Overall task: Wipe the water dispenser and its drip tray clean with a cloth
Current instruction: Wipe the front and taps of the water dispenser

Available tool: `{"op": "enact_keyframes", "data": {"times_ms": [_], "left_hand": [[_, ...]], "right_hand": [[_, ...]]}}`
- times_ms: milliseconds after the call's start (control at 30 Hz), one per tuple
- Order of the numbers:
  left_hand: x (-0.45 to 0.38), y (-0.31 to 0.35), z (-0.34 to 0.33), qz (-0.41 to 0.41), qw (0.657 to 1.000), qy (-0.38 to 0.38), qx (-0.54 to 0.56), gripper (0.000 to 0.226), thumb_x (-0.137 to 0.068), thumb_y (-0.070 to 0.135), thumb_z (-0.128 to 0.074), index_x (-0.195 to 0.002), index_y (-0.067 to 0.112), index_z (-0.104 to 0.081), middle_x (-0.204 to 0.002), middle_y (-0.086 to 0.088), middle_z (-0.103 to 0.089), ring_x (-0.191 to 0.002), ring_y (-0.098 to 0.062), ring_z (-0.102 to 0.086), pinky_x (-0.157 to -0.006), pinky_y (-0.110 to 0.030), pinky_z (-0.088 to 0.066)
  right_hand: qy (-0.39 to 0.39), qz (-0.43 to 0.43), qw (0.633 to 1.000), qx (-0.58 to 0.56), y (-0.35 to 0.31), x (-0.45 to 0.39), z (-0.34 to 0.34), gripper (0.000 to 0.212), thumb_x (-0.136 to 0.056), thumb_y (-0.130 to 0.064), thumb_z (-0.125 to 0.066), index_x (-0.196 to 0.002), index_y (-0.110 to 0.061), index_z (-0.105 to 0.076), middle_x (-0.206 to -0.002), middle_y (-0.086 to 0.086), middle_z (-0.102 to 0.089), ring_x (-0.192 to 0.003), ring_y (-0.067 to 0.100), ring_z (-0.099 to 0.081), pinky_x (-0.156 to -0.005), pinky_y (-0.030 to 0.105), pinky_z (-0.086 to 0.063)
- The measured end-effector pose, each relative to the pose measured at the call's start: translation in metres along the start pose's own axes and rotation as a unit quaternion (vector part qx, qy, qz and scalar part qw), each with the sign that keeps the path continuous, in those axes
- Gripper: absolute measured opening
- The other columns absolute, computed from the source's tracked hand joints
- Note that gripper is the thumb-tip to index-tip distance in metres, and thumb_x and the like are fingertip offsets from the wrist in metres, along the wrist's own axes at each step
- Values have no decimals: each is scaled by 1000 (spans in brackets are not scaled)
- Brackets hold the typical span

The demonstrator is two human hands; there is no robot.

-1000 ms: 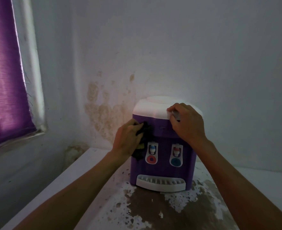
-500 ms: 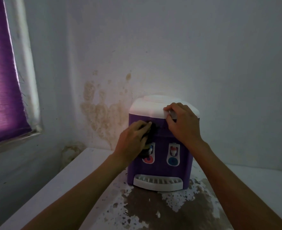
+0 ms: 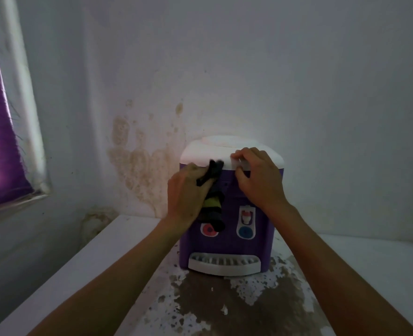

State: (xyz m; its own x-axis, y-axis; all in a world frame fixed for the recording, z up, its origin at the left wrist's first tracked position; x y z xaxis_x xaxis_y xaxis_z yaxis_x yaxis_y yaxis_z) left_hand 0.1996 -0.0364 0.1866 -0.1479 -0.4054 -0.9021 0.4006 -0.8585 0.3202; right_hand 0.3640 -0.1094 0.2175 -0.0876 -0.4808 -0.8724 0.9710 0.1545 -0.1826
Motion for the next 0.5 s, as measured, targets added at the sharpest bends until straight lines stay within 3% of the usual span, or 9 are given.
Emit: {"op": "enact_keyframes", "data": {"times_ms": [100,167,300,400,500], "left_hand": [[29,0,-11,-90,992,-81,-39,14,-87,21,-78,-100,15,-79,-81,5,-64,-58,-13,-56,-51,-25,-48],[35,-2,-15,-100,988,-102,-51,15,-84,21,-80,-98,15,-79,-81,5,-65,-58,-14,-58,-51,-35,-54],[18,2,-14,-38,997,-65,-15,18,-85,31,-80,-99,18,-79,-82,6,-67,-65,-11,-58,-58,-34,-54],[-8,9,-5,5,999,2,36,21,-86,31,-79,-104,19,-80,-86,4,-70,-70,-14,-61,-64,-30,-52],[-16,18,-4,-22,999,18,26,22,-88,28,-77,-108,19,-78,-89,5,-69,-73,-12,-61,-65,-25,-50]], "right_hand": [[0,-2,1000,-1,1,0,0,21,-92,-14,-63,-113,-15,-65,-110,-3,-66,-103,14,-55,-80,19,-40],[-7,-4,1000,-1,3,0,0,23,-92,-13,-64,-114,-16,-65,-112,-3,-67,-104,15,-56,-81,18,-39],[-35,5,999,-20,10,-3,5,29,-94,-5,-59,-119,-17,-68,-118,-3,-68,-111,16,-58,-91,21,-43],[-60,12,997,-50,16,-7,8,35,-96,0,-54,-121,-18,-70,-122,-3,-69,-116,16,-59,-102,31,-48],[-76,-8,993,-94,22,-12,18,43,-95,5,-50,-124,-20,-71,-127,-6,-68,-120,8,-58,-108,27,-45]]}}
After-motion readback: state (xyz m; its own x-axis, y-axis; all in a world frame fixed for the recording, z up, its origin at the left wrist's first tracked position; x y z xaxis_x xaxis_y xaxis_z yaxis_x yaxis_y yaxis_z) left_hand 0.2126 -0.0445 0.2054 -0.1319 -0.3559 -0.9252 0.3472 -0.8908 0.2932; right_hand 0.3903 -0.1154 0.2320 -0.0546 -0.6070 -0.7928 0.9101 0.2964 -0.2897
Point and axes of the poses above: each hand's wrist, its own x-axis away from the middle knuckle, its own z-axis out of the back of the hand, y = z × x, the point moved 5 cm from there along -x, towards the middle knuckle
